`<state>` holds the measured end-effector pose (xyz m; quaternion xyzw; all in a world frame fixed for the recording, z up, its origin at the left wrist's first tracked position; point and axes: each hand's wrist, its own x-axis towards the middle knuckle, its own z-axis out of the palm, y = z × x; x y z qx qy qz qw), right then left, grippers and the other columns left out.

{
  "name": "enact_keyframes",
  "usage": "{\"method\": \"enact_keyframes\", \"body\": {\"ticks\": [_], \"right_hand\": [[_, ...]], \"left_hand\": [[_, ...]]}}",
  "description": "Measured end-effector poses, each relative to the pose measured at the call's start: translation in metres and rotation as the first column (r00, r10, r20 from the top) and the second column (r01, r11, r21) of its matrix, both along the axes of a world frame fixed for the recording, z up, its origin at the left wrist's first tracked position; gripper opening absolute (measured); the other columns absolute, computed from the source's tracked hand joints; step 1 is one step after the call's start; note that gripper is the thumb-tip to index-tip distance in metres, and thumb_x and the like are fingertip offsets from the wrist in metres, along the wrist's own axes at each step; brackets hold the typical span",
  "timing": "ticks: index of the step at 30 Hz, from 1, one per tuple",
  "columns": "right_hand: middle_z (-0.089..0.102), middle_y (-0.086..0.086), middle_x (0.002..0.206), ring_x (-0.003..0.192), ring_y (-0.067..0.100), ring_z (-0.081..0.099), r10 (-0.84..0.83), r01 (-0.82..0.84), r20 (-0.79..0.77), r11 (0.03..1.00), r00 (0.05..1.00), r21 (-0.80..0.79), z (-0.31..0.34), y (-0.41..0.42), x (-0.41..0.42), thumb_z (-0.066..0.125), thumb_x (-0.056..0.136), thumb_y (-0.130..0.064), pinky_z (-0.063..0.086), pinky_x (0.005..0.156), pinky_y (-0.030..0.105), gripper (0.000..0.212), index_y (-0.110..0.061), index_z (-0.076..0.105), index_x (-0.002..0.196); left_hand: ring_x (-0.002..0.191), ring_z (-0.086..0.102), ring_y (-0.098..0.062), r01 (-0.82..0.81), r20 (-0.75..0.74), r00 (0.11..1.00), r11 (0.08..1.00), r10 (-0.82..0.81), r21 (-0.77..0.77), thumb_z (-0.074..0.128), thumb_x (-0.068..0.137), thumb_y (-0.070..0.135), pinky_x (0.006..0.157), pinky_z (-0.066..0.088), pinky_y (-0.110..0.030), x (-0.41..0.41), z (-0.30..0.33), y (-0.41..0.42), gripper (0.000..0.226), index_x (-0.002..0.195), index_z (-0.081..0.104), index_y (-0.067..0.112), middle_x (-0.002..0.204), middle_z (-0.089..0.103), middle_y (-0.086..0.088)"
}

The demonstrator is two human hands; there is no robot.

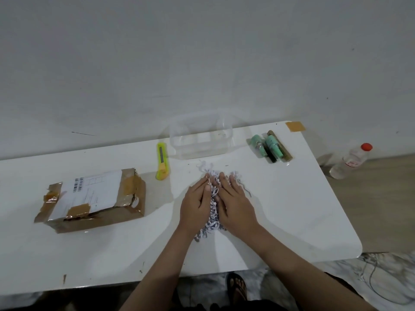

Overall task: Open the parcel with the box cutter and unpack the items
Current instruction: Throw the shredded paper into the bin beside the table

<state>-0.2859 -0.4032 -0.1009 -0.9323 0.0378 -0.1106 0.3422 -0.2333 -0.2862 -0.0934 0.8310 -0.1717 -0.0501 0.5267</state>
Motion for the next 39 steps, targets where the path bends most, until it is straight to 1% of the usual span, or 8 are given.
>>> {"method": "enact_keyframes", "body": {"ticks": [5, 9, 12, 17, 22, 26, 33, 39], "right_hand": [[0.019, 0.017, 0.156, 0.142, 0.016, 0.024, -0.061, 0.045, 0.088, 0.983, 0.994, 0.179, 0.0, -0.006, -0.002, 0.042, 0.092, -0.032, 0.043, 0.094, 0.025, 0.04, -0.016, 0.058, 0.126], [0.031, 0.016, 0.146, 0.125, 0.025, 0.041, -0.201, 0.163, 0.17, 0.963, 0.965, 0.214, 0.003, -0.008, -0.006, 0.058, 0.082, -0.032, 0.048, 0.092, 0.036, 0.028, -0.013, 0.061, 0.102], [0.028, 0.017, 0.143, 0.127, 0.03, 0.031, -0.309, 0.288, 0.177, 0.948, 0.934, 0.135, 0.004, -0.009, -0.005, 0.063, 0.076, -0.039, 0.035, 0.102, 0.045, 0.051, -0.014, 0.053, 0.119], [0.012, 0.016, 0.159, 0.147, 0.03, 0.0, -0.192, 0.204, -0.111, 0.974, 0.975, 0.103, 0.005, -0.009, -0.002, 0.041, 0.082, -0.051, -0.005, 0.115, 0.048, 0.078, -0.017, 0.018, 0.149], [0.028, 0.003, 0.156, 0.147, 0.016, 0.012, -0.129, 0.159, -0.12, 0.944, 0.984, 0.289, 0.011, 0.01, -0.004, 0.026, 0.089, -0.055, 0.001, 0.12, 0.053, 0.067, -0.021, 0.03, 0.147], [0.044, -0.01, 0.143, 0.139, 0.005, 0.032, -0.279, 0.251, -0.036, 0.792, 0.96, 0.557, 0.018, 0.041, -0.015, 0.033, 0.095, -0.041, 0.02, 0.119, 0.044, 0.047, -0.023, 0.047, 0.137], [0.065, -0.001, 0.124, 0.112, 0.002, 0.06, -0.543, 0.34, -0.101, 0.36, 0.834, 0.869, 0.03, 0.07, -0.03, 0.039, 0.101, -0.015, 0.049, 0.094, 0.017, 0.032, -0.015, 0.062, 0.123], [0.071, 0.006, 0.111, 0.103, 0.016, 0.067, -0.659, 0.359, -0.215, 0.09, 0.721, 0.929, 0.044, 0.069, -0.037, 0.04, 0.098, -0.009, 0.054, 0.089, 0.026, 0.031, -0.015, 0.068, 0.108]], "left_hand": [[0.119, 0.053, -0.001, -0.058, 0.019, 0.998, 0.998, 0.059, -0.018, 0.053, 0.093, 0.027, 0.105, 0.041, -0.04, -0.001, 0.0, -0.003, 0.026, 0.116, 0.067, 0.027, 0.121, 0.064, 0.01], [0.113, 0.057, -0.003, -0.131, -0.049, 0.99, 0.991, 0.129, -0.024, 0.063, 0.088, 0.017, 0.101, 0.045, -0.032, 0.0, 0.001, -0.005, 0.027, 0.114, 0.067, 0.024, 0.117, 0.067, 0.009], [0.114, 0.057, -0.006, -0.122, -0.037, 0.992, 0.992, 0.122, -0.008, 0.062, 0.088, 0.017, 0.1, 0.045, -0.025, -0.001, 0.002, -0.005, 0.029, 0.116, 0.066, 0.023, 0.117, 0.066, 0.009], [0.126, 0.047, -0.009, -0.033, 0.042, 0.999, 0.995, 0.029, 0.092, 0.052, 0.093, 0.019, 0.108, 0.034, -0.03, -0.002, 0.003, -0.004, 0.036, 0.129, 0.056, 0.019, 0.133, 0.055, 0.003], [0.121, 0.049, 0.001, 0.04, -0.007, 0.999, 0.992, -0.04, 0.118, 0.041, 0.097, 0.019, 0.116, 0.017, -0.038, -0.006, 0.009, -0.004, 0.034, 0.127, 0.055, 0.025, 0.126, 0.059, 0.017], [0.096, 0.056, 0.012, 0.016, -0.137, 0.99, 0.999, -0.023, -0.049, 0.038, 0.099, 0.026, 0.104, 0.04, -0.044, -0.025, 0.021, -0.004, 0.033, 0.099, 0.052, 0.055, 0.096, 0.062, 0.034], [0.106, 0.056, -0.009, -0.243, -0.466, 0.883, 0.909, 0.062, -0.339, 0.038, 0.1, 0.012, 0.083, 0.045, -0.013, -0.048, 0.029, -0.005, 0.027, 0.118, 0.055, 0.021, 0.12, 0.058, 0.003], [0.105, 0.061, -0.015, -0.247, -0.578, 0.816, 0.899, -0.009, -0.362, 0.041, 0.098, 0.01, 0.08, 0.051, -0.015, -0.056, 0.036, -0.015, 0.029, 0.119, 0.06, 0.011, 0.121, 0.063, -0.006]]}}
